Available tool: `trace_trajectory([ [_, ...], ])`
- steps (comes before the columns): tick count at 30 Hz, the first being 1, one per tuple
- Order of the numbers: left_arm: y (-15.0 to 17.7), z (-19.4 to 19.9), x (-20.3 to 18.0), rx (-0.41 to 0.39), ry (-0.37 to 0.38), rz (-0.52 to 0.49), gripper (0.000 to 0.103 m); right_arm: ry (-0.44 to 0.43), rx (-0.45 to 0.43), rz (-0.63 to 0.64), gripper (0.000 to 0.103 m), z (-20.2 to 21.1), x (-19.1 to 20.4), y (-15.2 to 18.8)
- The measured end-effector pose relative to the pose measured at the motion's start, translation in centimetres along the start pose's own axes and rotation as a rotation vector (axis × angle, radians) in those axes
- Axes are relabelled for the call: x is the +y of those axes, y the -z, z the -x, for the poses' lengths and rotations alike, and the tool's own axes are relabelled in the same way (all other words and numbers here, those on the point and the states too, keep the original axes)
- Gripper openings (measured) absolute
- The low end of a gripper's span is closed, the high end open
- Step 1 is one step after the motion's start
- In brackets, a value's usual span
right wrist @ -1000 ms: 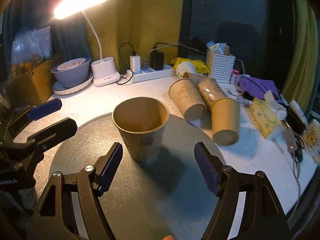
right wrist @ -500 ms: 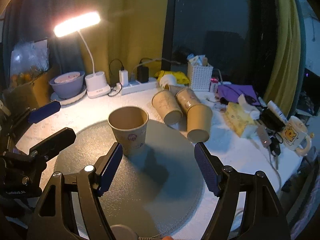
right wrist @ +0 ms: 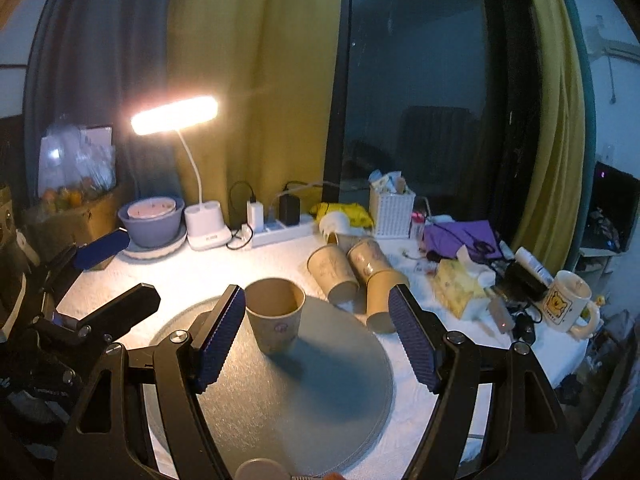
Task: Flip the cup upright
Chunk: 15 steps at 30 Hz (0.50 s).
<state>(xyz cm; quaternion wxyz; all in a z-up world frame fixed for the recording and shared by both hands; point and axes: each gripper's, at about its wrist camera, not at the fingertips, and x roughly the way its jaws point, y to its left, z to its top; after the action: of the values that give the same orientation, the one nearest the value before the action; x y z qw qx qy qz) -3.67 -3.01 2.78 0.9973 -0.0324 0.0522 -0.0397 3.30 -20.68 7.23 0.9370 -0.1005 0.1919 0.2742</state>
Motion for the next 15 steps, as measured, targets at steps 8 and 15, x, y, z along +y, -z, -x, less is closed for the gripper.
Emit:
trace_trajectory([
  [8, -0.4, 0.4, 0.9, -0.022, -0.028, 0.029, 0.1, 0.008, 0.01, -0.02, 0.077, -0.6, -0.3, 0.4],
  [15, -0.3, 0.4, 0.8, -0.024, -0.046, 0.021, 0.1, 0.007, 0.03, -0.027, 0.077, -1.3, -0.4, 0.9],
])
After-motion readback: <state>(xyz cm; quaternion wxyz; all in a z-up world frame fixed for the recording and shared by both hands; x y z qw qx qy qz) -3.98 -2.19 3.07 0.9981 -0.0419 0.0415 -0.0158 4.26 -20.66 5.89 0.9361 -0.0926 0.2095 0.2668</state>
